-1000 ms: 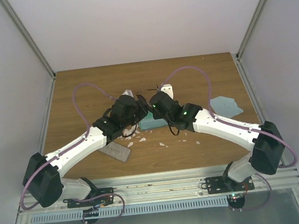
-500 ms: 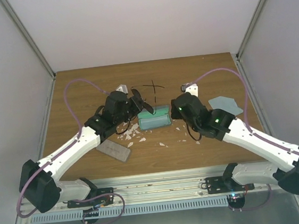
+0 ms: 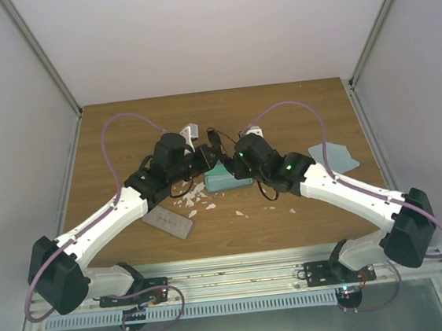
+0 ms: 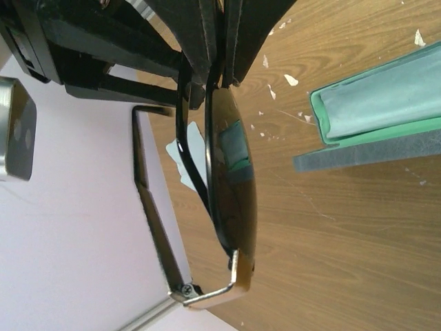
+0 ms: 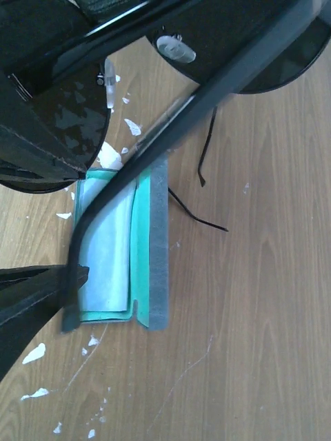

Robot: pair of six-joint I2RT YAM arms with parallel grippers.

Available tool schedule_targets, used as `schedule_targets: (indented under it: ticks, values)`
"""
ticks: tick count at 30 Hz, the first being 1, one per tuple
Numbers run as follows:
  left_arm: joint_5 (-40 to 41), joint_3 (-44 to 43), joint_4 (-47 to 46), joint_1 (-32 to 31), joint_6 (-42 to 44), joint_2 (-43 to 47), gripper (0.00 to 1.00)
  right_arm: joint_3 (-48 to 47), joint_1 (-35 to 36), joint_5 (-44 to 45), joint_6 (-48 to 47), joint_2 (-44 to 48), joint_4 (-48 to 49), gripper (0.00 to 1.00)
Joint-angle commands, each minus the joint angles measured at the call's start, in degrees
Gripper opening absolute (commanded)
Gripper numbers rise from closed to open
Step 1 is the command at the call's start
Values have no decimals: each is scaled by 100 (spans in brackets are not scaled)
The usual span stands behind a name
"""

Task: Organize the sunglasses
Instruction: Fold the sunglasses, then adjust the sunglasses case at the center of the board.

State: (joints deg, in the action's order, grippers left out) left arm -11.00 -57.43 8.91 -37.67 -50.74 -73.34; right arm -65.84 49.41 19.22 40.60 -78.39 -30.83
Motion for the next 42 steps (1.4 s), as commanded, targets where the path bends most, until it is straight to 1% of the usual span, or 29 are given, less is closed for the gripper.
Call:
schedule_targets:
  ticks: [1, 5, 10, 14, 17, 20, 25, 29, 31, 34, 42]
  values:
    - [-408, -59, -487, -3, 374, -62, 0, -42, -16, -436, -93, 201, 186, 36]
    - [-309, -41, -295, -3, 791, -62, 0, 130, -36, -23, 99, 733, -224, 38]
    - [-154, -40, -50, 2, 1334, -73, 0, 429, -112, -98, 55, 1534, -312, 37]
    - [-225, -33, 27, -3, 1722, -154, 0, 553, -346, -199, -83, 1701, -148, 37]
    - [-267, -32, 91, -3, 2061, -229, 0, 509, -642, -468, -297, 1366, -68, 36]
    - [-223, -44, 284, -3, 2450, -344, 0, 635, -897, -949, -469, 990, 132, 34]
    - [-3, -221, 817, -3, 3148, -601, 0, 1482, -1439, -1968, -566, 738, 964, 29]
    - [86, -329, 987, -3, 3557, -849, 0, 2106, -1712, -2858, -642, 267, 1628, 21]
    - [145, -392, 1044, -3, 3725, -993, 0, 2248, -1741, -2998, -661, -42, 1839, 18]
    - [248, -459, 1103, -3, 3922, -1174, 0, 2335, -1748, -3072, -675, -419, 2007, 15]
    - [255, -497, 1055, 5, 4254, -1469, 0, 2312, -1749, -2988, -812, -1069, 1945, 14]
